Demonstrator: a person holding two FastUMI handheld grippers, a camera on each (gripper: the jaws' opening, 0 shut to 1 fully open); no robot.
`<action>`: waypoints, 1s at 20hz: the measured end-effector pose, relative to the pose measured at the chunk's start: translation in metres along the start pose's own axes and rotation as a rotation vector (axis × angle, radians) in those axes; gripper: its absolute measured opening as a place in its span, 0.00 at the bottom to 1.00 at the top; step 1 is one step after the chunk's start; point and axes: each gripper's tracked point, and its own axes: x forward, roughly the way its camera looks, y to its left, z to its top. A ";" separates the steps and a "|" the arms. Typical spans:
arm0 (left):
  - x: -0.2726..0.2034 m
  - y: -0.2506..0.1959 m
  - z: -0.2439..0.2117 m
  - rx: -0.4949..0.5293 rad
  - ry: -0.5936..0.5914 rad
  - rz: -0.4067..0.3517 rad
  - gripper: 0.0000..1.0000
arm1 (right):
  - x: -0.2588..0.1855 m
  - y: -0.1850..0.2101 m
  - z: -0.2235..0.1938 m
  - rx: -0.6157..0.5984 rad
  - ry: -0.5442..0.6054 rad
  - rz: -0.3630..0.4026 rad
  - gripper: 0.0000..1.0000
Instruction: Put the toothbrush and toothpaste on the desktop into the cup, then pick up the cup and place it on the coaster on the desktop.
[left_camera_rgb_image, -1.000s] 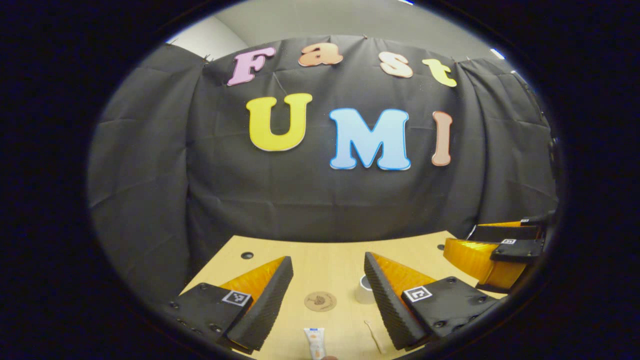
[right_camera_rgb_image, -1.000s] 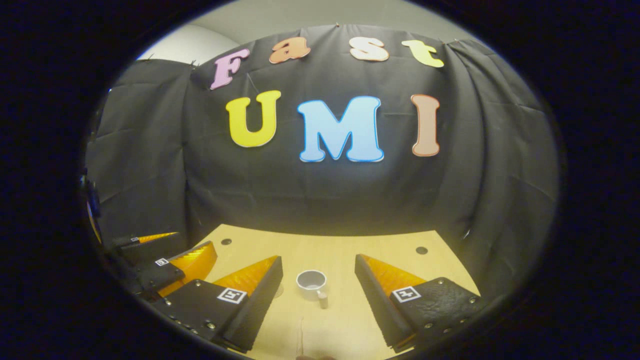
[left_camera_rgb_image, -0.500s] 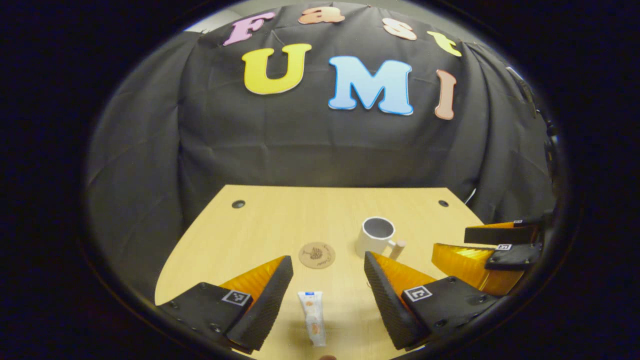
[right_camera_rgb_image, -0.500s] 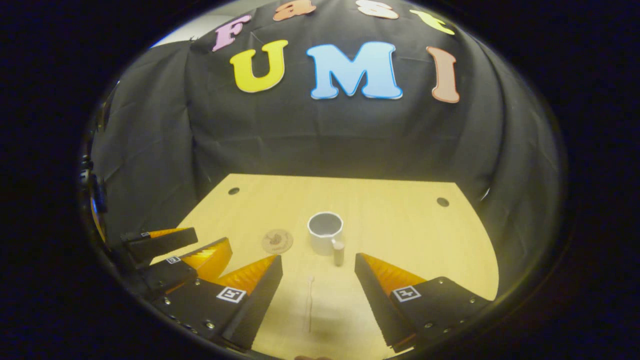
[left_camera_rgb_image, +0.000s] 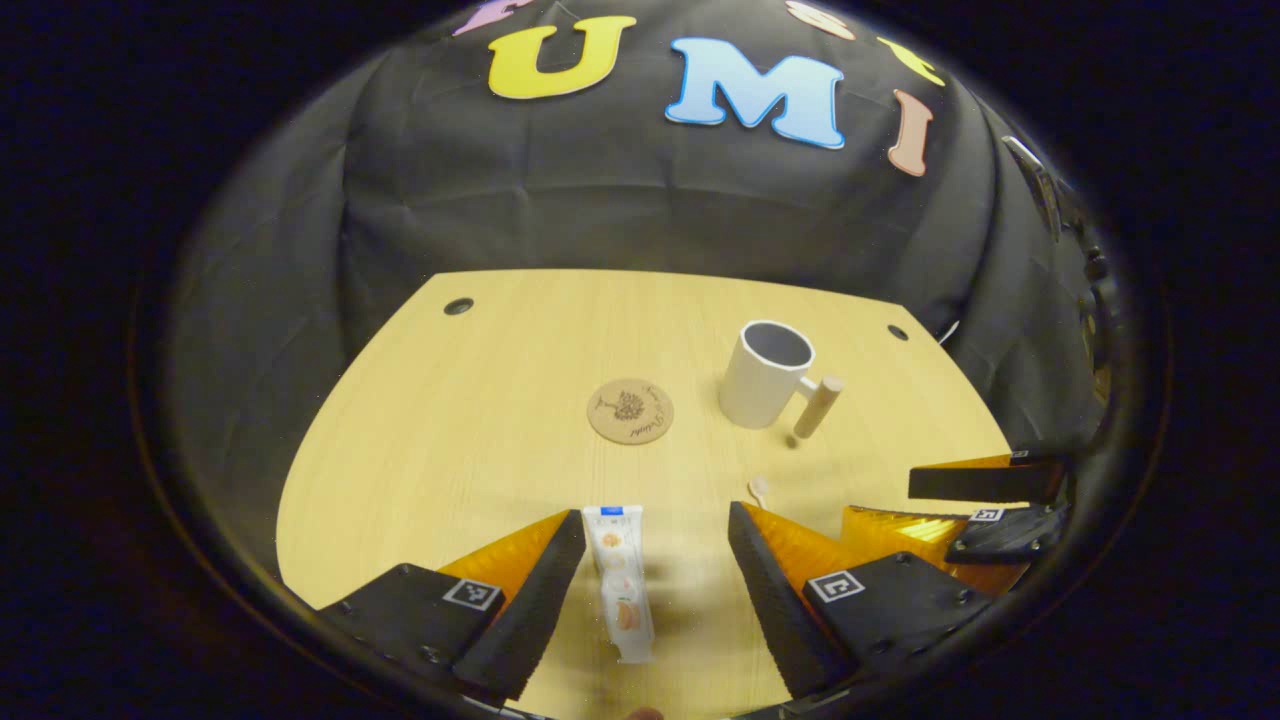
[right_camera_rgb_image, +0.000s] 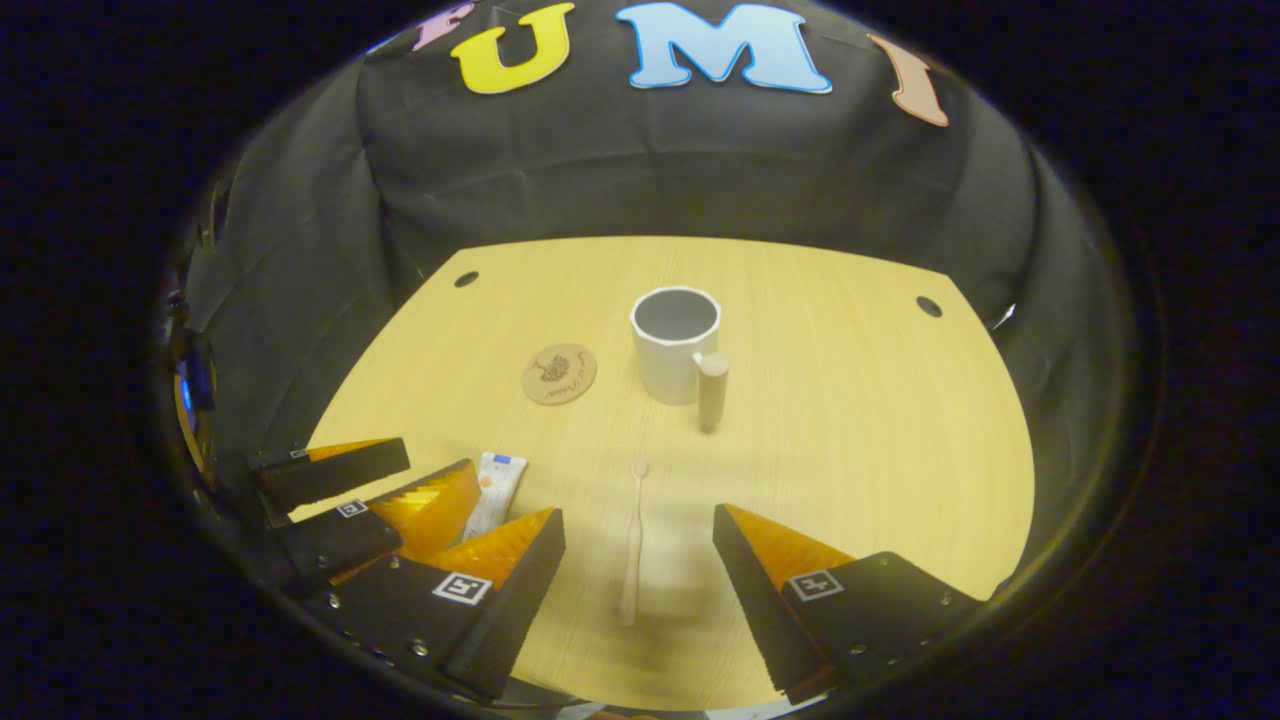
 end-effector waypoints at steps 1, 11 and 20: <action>0.004 0.001 -0.008 -0.003 0.024 0.002 0.96 | 0.005 0.001 -0.008 0.004 0.026 0.001 0.92; 0.038 0.012 -0.080 -0.041 0.244 0.012 0.96 | 0.056 -0.004 -0.057 0.027 0.225 -0.016 0.92; 0.050 0.033 -0.103 -0.055 0.318 0.083 0.96 | 0.069 -0.016 -0.067 -0.010 0.265 -0.083 0.90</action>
